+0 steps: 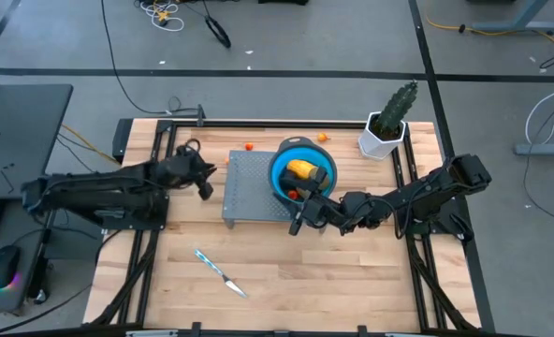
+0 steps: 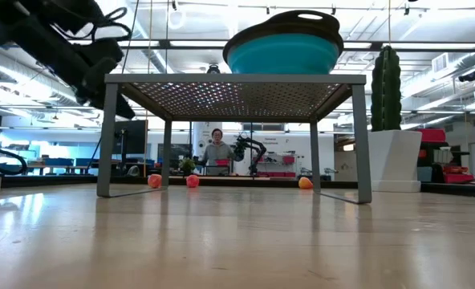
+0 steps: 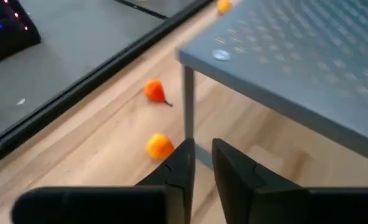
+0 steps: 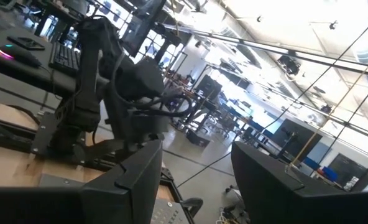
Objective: Pick & Place Fruit
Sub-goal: Put the orange pear into the blue strainer bowl on the shelf
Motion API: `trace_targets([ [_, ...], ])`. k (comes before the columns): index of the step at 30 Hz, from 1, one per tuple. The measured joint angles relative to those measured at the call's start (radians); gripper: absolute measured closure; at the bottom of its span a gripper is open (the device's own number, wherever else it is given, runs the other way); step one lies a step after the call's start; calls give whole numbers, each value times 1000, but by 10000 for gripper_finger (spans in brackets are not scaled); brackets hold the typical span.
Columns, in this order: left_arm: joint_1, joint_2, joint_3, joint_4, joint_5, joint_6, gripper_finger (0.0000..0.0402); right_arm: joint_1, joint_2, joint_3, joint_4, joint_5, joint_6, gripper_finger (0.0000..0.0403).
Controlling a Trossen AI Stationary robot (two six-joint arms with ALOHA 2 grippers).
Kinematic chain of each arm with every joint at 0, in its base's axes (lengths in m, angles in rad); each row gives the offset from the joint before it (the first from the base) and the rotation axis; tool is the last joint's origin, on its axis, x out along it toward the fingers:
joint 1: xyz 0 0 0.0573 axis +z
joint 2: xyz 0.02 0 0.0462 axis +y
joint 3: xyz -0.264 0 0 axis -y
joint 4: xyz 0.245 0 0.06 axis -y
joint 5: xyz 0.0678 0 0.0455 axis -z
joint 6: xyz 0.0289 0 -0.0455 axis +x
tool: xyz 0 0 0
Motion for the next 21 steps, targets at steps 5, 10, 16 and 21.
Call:
trace_targets([
  [5,161,1,-21,-21,40,-8,370,0,0,0,0,0,0,201],
  [10,288,82,-27,-15,211,18,393,-1,0,0,0,0,0,201],
  [16,361,246,-27,75,385,151,393,-1,0,0,-1,0,0,201],
  [21,371,378,-27,132,407,348,387,-1,0,0,-1,1,0,201],
])
